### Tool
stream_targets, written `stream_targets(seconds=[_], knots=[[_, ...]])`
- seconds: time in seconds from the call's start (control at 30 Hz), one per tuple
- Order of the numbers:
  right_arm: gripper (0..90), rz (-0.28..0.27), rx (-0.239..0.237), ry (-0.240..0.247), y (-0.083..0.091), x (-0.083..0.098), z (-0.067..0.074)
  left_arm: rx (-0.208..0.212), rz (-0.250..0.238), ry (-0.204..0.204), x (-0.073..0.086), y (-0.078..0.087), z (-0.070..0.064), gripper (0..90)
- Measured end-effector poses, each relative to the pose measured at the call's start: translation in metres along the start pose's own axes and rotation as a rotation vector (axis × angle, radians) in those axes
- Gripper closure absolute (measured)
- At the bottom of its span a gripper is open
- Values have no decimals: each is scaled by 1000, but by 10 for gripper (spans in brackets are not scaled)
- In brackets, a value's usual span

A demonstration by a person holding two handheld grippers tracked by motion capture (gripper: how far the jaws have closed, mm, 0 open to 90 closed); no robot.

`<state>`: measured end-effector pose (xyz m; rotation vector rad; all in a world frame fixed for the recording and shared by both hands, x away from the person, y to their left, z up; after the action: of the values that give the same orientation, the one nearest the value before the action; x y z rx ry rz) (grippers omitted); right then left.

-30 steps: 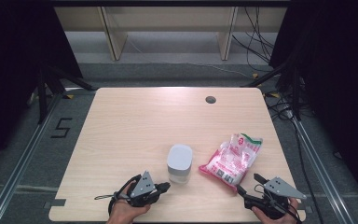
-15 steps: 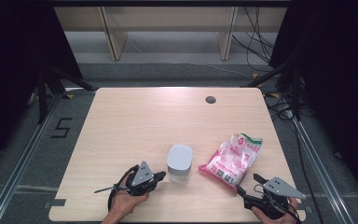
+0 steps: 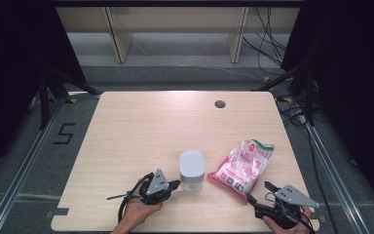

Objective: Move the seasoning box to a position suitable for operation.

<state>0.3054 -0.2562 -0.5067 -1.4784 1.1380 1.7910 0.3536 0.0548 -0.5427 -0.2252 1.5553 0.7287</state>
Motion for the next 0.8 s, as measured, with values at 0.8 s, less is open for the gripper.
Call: stream_targets(seconds=[0.8], knots=[[237, 3, -2, -22, 1, 0, 0, -17, -42, 14, -17, -13, 14, 834]])
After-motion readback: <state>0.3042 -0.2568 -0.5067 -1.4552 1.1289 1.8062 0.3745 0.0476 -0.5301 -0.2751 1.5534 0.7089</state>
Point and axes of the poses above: each handheld gripper's, and its own axes: y roughly backward along the jaws, x roughly out of its underside, z roughly to its left, the point moved 6 cm from there along -y, roughly forward along the jaws, and after that the axes turned 13 degrees about -z, right-handed, at the moved point
